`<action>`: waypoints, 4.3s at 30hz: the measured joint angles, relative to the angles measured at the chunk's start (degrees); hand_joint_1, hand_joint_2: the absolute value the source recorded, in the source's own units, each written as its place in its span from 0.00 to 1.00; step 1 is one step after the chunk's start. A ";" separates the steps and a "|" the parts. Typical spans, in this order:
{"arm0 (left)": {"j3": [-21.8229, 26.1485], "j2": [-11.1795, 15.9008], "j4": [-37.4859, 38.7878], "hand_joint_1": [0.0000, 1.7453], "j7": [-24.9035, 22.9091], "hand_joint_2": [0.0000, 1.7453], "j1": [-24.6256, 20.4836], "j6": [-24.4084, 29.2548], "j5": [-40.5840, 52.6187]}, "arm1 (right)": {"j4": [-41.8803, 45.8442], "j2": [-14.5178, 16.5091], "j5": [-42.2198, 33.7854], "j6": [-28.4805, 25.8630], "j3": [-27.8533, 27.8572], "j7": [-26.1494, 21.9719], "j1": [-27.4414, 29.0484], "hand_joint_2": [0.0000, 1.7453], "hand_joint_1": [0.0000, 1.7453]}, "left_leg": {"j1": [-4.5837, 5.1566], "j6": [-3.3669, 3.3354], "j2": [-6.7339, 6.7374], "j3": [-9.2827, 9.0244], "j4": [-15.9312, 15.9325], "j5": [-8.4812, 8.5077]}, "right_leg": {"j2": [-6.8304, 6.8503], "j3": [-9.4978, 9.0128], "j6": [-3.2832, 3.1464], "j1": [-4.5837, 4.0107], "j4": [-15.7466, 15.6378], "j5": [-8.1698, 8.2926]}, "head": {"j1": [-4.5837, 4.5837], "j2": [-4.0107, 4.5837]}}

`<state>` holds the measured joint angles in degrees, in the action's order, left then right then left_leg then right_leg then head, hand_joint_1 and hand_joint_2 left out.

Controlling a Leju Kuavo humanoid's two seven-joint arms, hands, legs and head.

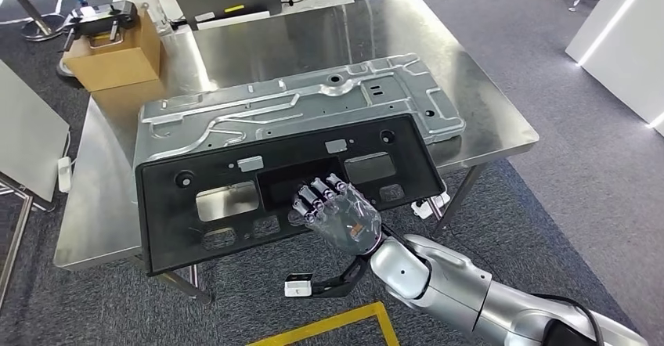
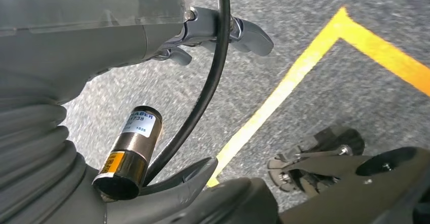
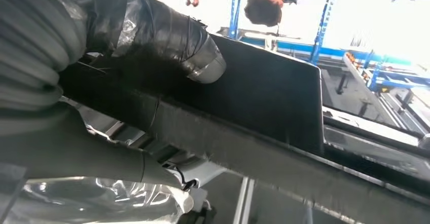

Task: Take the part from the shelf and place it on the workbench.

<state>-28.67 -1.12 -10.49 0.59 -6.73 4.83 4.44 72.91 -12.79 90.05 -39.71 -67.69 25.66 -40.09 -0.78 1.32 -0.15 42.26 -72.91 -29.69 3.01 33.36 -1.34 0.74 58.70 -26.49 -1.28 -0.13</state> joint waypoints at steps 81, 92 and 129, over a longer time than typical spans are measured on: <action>2.46 -1.32 -0.02 0.00 -5.37 1.00 -0.35 1.57 0.96 | -3.11 2.21 -0.02 -0.02 3.50 -5.34 2.20 1.00 1.00 | 0.61 -2.70 -0.55 -9.46 14.50 3.22 | -3.04 3.10 2.07 -0.14 1.55 1.94 | 0.31 0.00; 2.46 -1.29 0.00 0.00 -5.52 1.00 -0.16 1.73 0.96 | -3.21 2.27 -0.02 -0.02 3.50 -5.35 2.43 1.00 1.00 | 0.08 -0.22 -0.18 -0.83 -0.32 -1.07 | -2.95 0.13 -0.19 0.02 0.28 -0.12 | 0.28 0.00; 2.49 -1.03 -0.02 0.00 -5.55 1.00 -0.21 1.51 1.20 | -3.17 3.17 -0.02 -0.04 4.91 -7.43 3.50 1.00 1.00 | 0.79 -1.79 -0.19 -7.53 14.88 5.46 | -3.26 -1.66 1.26 -0.21 -0.33 -1.46 | 0.31 0.00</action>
<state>-26.18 -2.15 -10.51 -4.96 -6.94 6.34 5.64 69.74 -9.62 90.03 -39.76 -62.78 18.23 -36.59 0.01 -0.47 -0.34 34.73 -58.03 -24.23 -0.25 31.70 -0.09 0.53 58.37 -27.95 -0.97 -0.13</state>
